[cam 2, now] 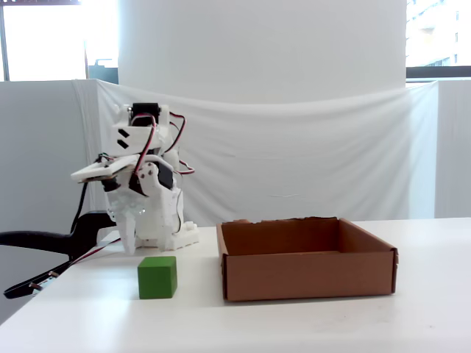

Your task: Grasp a green cube and put it in a box.

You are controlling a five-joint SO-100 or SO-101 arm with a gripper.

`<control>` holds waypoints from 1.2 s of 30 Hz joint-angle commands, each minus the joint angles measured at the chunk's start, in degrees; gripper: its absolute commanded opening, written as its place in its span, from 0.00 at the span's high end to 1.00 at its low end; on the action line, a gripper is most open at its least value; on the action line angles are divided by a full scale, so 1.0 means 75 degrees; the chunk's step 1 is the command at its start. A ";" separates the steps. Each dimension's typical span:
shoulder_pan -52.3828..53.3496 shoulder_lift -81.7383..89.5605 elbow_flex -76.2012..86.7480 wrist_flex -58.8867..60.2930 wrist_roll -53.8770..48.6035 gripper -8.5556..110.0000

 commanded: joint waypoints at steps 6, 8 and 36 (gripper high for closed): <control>-0.0035 -0.0070 -0.0035 0.0012 0.0035 0.75; -0.0035 -0.0070 -0.0035 0.0012 0.0035 0.75; -0.0246 -0.3000 -0.2297 -0.0891 -0.0246 0.68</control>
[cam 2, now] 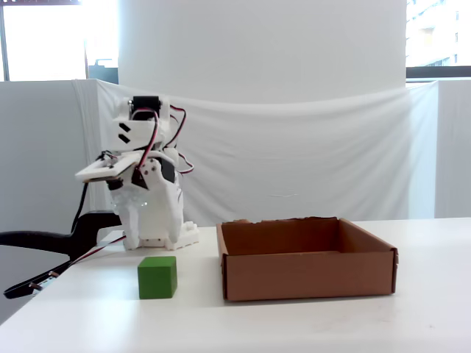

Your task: Grasp a green cube and put it in a box.

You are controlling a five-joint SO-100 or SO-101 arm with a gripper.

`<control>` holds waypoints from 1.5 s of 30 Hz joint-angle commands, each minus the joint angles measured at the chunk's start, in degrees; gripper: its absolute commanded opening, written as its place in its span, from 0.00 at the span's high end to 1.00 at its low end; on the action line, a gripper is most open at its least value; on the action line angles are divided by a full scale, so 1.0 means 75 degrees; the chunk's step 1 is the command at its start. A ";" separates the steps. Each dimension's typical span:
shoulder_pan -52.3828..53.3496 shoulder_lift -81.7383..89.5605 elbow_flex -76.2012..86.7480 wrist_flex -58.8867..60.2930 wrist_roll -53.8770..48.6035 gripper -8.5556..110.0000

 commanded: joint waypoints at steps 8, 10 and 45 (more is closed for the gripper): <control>-0.0082 -0.4840 -0.3152 -0.1148 -0.1242 0.62; -0.0070 -0.5309 -0.3480 -0.1266 -0.1629 0.61; -0.0398 -0.7277 -0.2262 -0.4230 -0.2941 0.68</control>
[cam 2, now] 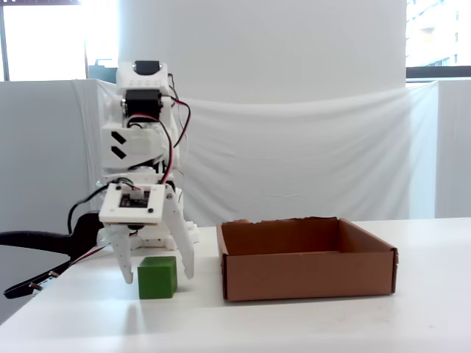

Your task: Grasp a green cube and put it in a box.

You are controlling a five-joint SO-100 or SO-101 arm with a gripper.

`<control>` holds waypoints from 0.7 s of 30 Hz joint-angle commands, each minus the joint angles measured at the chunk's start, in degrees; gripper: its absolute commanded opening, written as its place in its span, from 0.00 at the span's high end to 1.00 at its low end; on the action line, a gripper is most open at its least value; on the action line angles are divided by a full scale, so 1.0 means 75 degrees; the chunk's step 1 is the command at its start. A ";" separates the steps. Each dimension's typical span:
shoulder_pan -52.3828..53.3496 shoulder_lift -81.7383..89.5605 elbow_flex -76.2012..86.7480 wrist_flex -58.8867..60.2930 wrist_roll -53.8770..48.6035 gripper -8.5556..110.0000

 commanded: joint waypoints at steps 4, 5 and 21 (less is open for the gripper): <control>-0.0188 -0.0129 -0.0188 -0.0047 -0.0105 0.69; -0.0211 -0.0164 -0.0234 -0.0047 -0.0094 0.69; -0.0398 -0.0586 -0.0773 0.0012 0.0305 0.73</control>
